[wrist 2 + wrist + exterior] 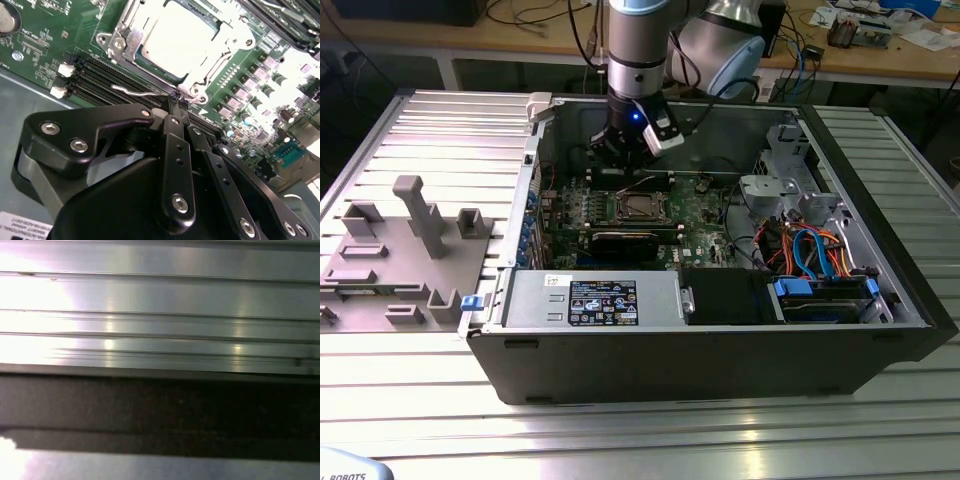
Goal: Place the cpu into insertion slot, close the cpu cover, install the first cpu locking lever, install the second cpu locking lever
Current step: 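Install the first cpu locking lever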
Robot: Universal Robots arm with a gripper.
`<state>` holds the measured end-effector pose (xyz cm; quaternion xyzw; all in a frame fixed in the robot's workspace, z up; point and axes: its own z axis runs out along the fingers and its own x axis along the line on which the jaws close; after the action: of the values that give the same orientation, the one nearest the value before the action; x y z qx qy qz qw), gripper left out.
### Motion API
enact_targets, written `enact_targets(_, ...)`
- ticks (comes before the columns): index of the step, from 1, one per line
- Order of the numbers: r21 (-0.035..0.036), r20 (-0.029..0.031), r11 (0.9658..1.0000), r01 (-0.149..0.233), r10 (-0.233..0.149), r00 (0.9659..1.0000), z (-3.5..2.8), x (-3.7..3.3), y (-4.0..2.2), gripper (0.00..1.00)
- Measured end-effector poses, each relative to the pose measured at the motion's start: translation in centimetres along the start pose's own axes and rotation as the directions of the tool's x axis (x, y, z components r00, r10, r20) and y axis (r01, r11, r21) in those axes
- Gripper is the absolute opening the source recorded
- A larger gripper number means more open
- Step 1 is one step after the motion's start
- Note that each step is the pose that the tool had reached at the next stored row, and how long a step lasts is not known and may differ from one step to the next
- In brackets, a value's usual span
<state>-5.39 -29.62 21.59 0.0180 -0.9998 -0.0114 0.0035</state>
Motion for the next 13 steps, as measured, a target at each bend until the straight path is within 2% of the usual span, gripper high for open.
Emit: enact_targets(13, -0.0131, -0.0072, 0.9999, 0.0, 0.0, 1.0, 0.6, -1.79, -0.19, 0.11)
